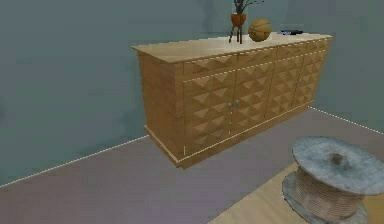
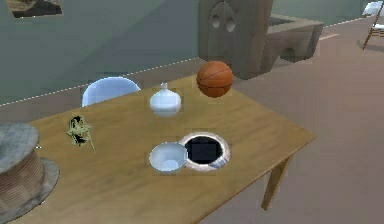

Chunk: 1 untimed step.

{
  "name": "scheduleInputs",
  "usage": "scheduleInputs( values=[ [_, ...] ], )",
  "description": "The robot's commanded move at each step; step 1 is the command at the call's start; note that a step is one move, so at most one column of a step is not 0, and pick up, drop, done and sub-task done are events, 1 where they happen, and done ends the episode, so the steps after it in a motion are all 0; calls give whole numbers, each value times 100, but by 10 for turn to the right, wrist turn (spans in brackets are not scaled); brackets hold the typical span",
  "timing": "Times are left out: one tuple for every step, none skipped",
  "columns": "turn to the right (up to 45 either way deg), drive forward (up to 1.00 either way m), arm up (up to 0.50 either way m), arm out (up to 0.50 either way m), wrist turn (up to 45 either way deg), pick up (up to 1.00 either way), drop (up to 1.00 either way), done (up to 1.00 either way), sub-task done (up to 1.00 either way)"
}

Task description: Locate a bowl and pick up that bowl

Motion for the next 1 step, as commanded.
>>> scheduleInputs(
  values=[
    [0, 0, 50, 0, 0, 0, 0, 0, 0]
  ],
)
